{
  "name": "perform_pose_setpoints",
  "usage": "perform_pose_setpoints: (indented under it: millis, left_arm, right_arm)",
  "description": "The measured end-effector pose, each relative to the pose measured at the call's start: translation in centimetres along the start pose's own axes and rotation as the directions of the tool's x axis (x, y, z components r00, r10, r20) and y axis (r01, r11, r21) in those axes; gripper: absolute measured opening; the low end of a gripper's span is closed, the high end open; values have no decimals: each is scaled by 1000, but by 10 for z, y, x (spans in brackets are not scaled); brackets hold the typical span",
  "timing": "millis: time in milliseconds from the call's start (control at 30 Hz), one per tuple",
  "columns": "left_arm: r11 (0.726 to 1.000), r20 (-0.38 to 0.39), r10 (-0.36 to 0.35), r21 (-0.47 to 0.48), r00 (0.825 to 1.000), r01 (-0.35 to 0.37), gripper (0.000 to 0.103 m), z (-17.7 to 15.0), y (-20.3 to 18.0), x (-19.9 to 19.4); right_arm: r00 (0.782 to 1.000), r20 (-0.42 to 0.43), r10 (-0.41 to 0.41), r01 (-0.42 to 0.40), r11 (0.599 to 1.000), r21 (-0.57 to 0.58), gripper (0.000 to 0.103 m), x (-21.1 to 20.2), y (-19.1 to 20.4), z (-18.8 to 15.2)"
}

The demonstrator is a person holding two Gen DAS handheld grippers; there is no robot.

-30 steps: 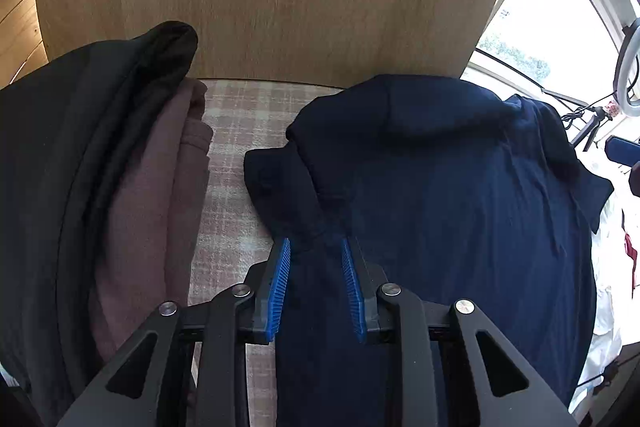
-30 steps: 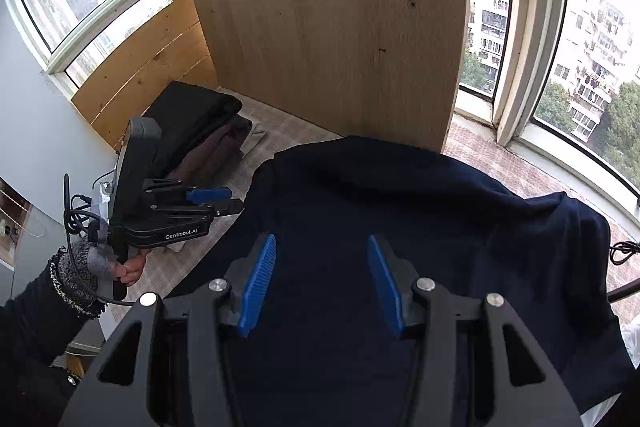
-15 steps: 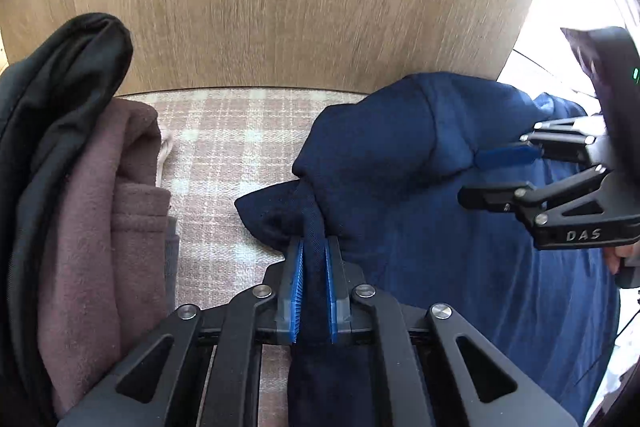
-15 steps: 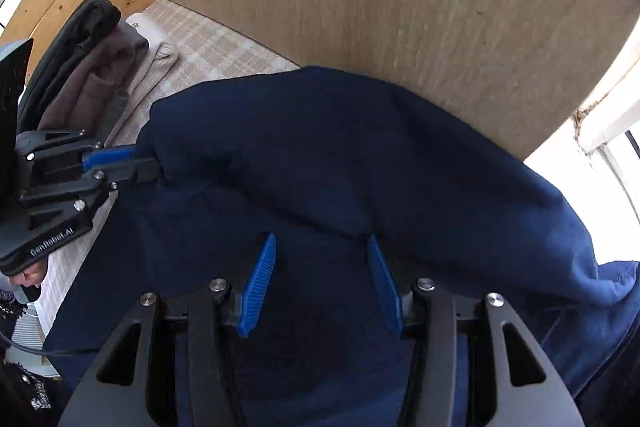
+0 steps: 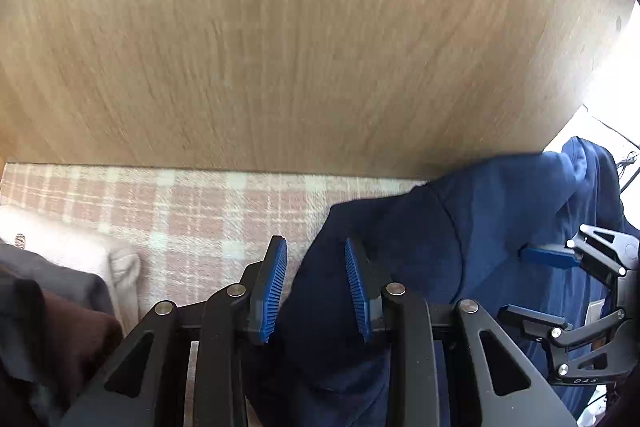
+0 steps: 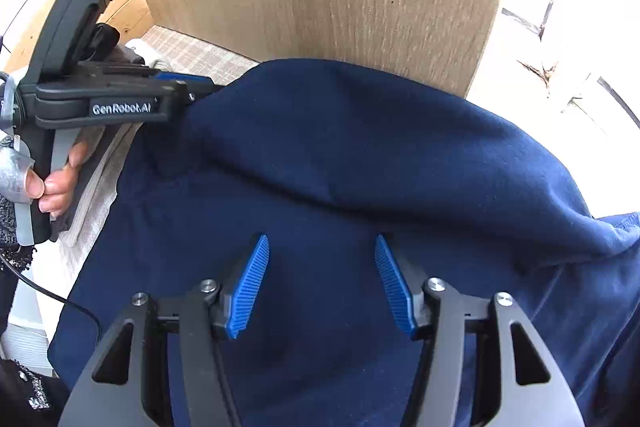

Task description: Fold clothes

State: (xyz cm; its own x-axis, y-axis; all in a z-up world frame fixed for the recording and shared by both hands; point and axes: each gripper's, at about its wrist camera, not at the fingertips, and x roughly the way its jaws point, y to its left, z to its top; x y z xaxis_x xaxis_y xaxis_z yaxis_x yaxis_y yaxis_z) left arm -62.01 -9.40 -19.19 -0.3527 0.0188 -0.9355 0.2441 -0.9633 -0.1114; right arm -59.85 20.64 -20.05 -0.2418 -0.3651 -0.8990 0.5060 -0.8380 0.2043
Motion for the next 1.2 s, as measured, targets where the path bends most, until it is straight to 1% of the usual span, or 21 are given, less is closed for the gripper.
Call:
perform_pose_setpoints:
  millis: [100, 167, 200, 233, 267, 333, 400, 433, 500, 567, 600, 633, 767, 800, 833, 900, 933, 967, 1033, 1100, 1200]
  left_arm:
    - [999, 23, 10, 44, 1000, -11, 34, 0, -7, 7]
    - [998, 35, -4, 61, 999, 2, 32, 2, -10, 12]
    - [998, 40, -11, 69, 999, 8, 27, 3, -11, 15]
    - [997, 46, -18, 77, 999, 14, 11, 4, -12, 18]
    - [995, 46, -34, 92, 998, 29, 6, 4, -15, 20]
    - [993, 47, -40, 113, 998, 34, 5, 5, -20, 22]
    - [994, 62, -79, 75, 995, 74, 4, 9, -15, 15]
    - [996, 85, -78, 44, 993, 75, 4, 12, -10, 8]
    - [999, 187, -32, -5, 982, 33, 4, 18, 2, -21]
    - [999, 300, 35, -48, 953, -22, 4, 25, 12, -51]
    - [998, 330, 47, -56, 943, -31, 4, 30, 15, -60]
    - [999, 328, 35, -47, 944, -21, 4, 36, 17, -61]
    - [999, 241, -50, 15, 969, 47, 5, 50, 10, -38]
    - [996, 206, -93, 21, 974, 91, 9, 50, 10, -32]
    - [993, 173, -116, 11, 978, 116, 12, 50, 13, -30]
    - [997, 174, -67, -15, 982, 71, 16, 43, 20, -34]
    - [1000, 183, -13, -22, 983, 17, 24, 37, 23, -37]
    - [999, 178, 46, -20, 983, -43, 26, 25, 24, -41]
    - [996, 138, 84, 5, 987, -85, 27, 7, 36, -42]
    - [992, 92, 117, 45, 989, -121, 27, -10, 40, -33]
    - [957, 76, 235, 157, 969, -245, 27, -22, 27, -13]
  right_arm:
    - [1000, 16, 5, -4, 1000, -20, 65, 1, 4, -4]
    - [1000, 26, 10, -10, 1000, -28, 70, 1, 7, -6]
    - [999, 30, 13, -12, 999, -30, 71, 2, 8, -7]
    - [999, 33, 13, -12, 999, -30, 72, 2, 8, -8]
    - [999, 34, 11, -10, 1000, -29, 72, 2, 9, -8]
    - [999, 34, 14, -14, 1000, -23, 72, 2, 9, -9]
    - [999, 38, 30, -30, 1000, 0, 72, 1, 6, -9]
    - [998, 43, 45, -46, 999, 24, 72, 1, 2, -10]
    - [996, 53, 71, -75, 995, 70, 72, -1, -4, -11]
    - [997, 65, 43, -49, 993, 103, 72, -4, -9, -12]
    - [997, 70, 23, -31, 993, 115, 71, -5, -10, -12]
    - [996, 81, 21, -31, 992, 124, 69, -7, -11, -12]
    - [978, 166, 125, -148, 980, 131, 60, -18, 0, -3]
    - [974, 176, 139, -160, 980, 115, 60, -18, 6, 1]
    - [980, 167, 111, -129, 986, 103, 60, -13, 9, 7]
    - [993, 120, -8, -7, 992, 123, 60, -1, 5, 14]
    - [994, 100, -49, 34, 988, 147, 60, 1, -1, 14]
    - [994, 86, -74, 58, 984, 170, 60, 2, -7, 14]
    - [994, 100, -32, 11, 979, 204, 60, -4, -15, 10]
    - [995, 97, -24, 4, 979, 205, 60, -5, -15, 7]
    - [996, 80, -23, 8, 983, 186, 60, -2, -10, 3]
